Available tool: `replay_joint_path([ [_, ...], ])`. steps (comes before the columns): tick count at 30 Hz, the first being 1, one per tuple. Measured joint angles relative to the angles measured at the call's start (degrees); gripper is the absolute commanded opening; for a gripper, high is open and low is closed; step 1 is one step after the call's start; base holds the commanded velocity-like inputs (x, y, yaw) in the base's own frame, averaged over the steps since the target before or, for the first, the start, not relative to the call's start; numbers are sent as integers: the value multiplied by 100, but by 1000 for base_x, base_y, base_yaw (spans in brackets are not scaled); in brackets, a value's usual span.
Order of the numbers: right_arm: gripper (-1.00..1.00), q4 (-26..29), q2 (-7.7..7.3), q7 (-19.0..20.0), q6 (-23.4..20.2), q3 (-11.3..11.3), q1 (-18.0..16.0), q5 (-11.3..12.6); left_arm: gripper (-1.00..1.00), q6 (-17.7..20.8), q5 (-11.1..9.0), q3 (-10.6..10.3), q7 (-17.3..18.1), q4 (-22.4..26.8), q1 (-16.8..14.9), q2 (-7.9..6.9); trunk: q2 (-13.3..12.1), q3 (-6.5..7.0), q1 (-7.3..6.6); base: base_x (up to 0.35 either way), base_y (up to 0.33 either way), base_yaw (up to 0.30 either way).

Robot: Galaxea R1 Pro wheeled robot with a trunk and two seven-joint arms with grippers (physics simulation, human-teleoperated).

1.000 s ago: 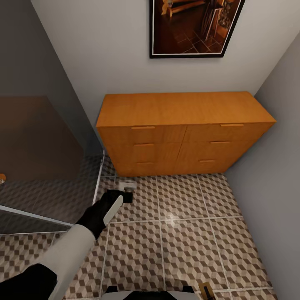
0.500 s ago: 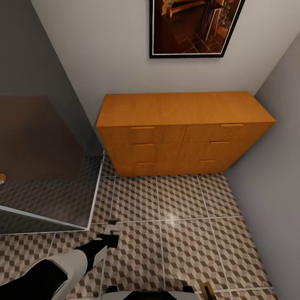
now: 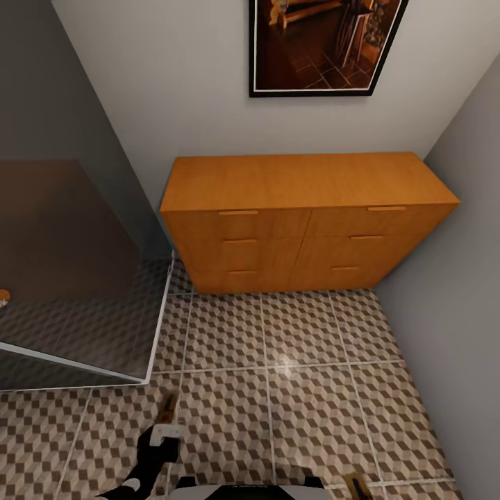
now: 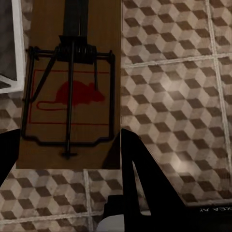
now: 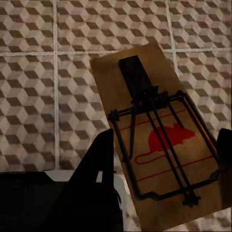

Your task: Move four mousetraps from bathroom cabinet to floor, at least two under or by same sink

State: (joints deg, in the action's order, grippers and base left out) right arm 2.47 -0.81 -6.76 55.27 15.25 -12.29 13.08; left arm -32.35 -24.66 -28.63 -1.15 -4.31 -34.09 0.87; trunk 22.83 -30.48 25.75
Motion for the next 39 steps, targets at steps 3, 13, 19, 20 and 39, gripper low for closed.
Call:
replay_joint_path([
  [3,-100,197,-98,-7,-532,13,0,-29,-100,-372,5,-5,1,-6,212,-62,0,0,0,0,0,0],
  [13,-100,1454,-250,-6,-1594,28,1,-43,-100,-1247,11,-4,-5,-8,765,-151,0,0,0,0,0,0],
  [19,-100,1496,-254,-6,-1627,31,1,-40,-100,-1241,2,-3,-38,-4,881,-168,0,0,0,0,0,0],
  [20,-100,1487,-258,-6,-1628,28,1,-39,-100,-1238,-1,-2,-43,-6,885,-175,0,0,0,0,0,0],
  [39,-100,1454,-266,-59,-1545,16,1,-35,-100,-1193,-2,-5,-77,0,902,-187,0,12,0,0,0,0],
])
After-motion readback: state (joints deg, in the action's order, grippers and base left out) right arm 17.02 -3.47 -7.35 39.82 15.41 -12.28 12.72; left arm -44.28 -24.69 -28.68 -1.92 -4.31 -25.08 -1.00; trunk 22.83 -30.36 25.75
